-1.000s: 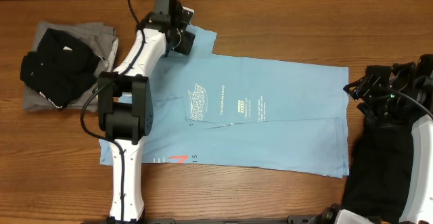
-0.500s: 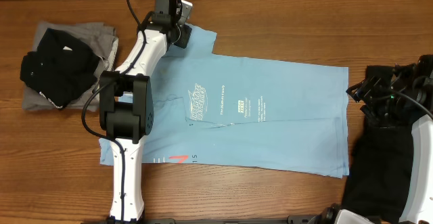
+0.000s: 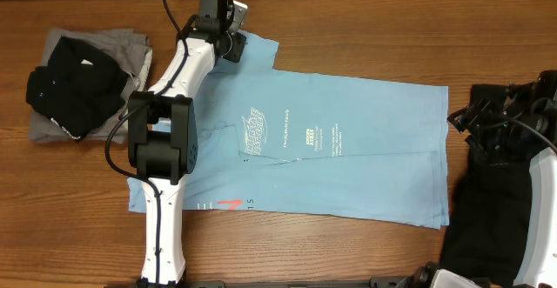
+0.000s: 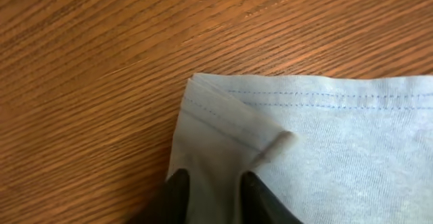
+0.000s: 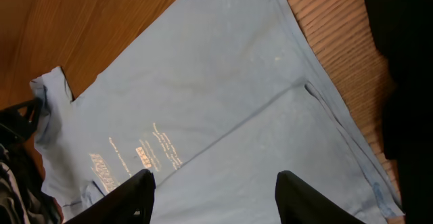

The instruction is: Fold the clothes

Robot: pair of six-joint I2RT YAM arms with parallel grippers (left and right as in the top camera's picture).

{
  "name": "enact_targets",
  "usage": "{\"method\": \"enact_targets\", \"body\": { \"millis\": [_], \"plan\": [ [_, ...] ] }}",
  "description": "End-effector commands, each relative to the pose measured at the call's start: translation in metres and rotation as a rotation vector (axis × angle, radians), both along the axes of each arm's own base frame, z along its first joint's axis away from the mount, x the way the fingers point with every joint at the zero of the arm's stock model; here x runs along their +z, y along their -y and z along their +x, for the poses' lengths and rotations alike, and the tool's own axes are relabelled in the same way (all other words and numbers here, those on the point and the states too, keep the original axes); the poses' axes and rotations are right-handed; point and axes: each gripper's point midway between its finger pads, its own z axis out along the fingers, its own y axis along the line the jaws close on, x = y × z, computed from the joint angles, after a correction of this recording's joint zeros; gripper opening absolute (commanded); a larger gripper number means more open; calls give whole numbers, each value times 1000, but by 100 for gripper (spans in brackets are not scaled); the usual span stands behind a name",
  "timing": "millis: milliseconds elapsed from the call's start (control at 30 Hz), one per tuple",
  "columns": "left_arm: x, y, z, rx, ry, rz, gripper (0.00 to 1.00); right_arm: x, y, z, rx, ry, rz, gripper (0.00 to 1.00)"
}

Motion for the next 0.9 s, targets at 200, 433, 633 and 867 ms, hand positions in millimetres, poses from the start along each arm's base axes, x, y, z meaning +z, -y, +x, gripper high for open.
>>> {"method": "enact_targets", "body": {
  "millis": [200, 433, 633, 867],
  "plan": [
    [-28, 18, -7, -50, -54, -47, 22, 8, 2, 5, 5, 30, -25, 59],
    [28, 9, 4, -23, 21, -28, 4, 18, 12, 26, 2, 127, -73, 52],
    [88, -13, -3, 29, 69, 11, 4, 22, 38, 71, -21, 252, -165, 47],
    [130, -21, -27, 41, 55, 27, 4, -29, 66, 128, -33, 265, -194, 47]
  ]
}}
